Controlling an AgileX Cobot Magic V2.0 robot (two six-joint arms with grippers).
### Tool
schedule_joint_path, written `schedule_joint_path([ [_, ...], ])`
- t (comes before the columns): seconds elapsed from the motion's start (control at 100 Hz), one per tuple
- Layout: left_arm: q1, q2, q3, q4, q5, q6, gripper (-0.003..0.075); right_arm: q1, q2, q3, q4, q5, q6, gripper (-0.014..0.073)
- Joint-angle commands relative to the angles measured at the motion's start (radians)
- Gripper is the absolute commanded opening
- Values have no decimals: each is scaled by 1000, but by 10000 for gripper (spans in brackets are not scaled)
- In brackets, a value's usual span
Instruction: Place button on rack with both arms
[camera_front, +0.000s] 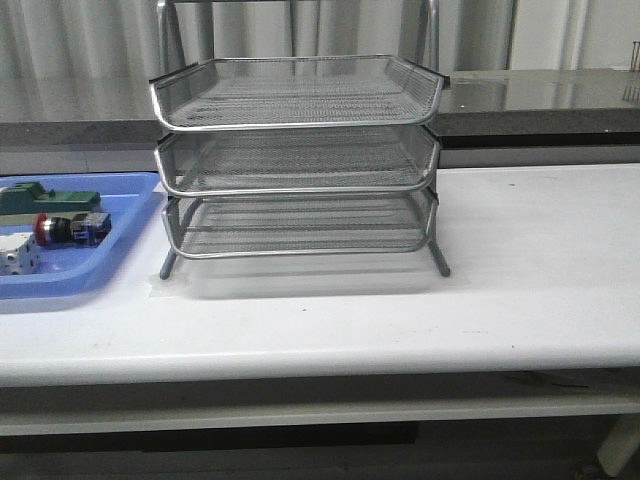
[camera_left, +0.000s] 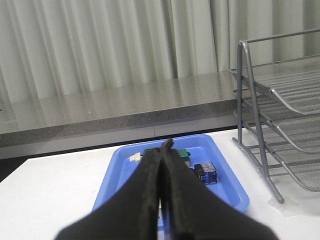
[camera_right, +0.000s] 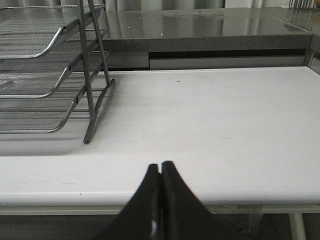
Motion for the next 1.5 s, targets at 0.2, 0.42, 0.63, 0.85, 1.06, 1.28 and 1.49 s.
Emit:
schedule_joint_path([
  [0.2,1,-31,54,-8,-76,-12,-21,-7,-18,-20,1,-76,0,-60],
  [0.42,1,-31,54,-8,-76,-12,-21,-7,-18,-20,1,-76,0,-60],
  [0.63,1,-31,54,-8,-76,-12,-21,-7,-18,-20,1,-78,0,-60],
  [0.85,1,-31,54,-8,-76,-12,-21,-7,-18,-21,1,-192,0,-60],
  [1.06,1,-31,54,-8,-76,-12,-21,-7,-1,-154,45,-97,1,-60],
  [1.28,1,-31,54,-8,-76,-12,-21,-7,168,-450,69,183,1,-60],
  [1.49,1,-31,54,-8,-76,-12,-21,-7,468,-714,155,467,1,-60],
])
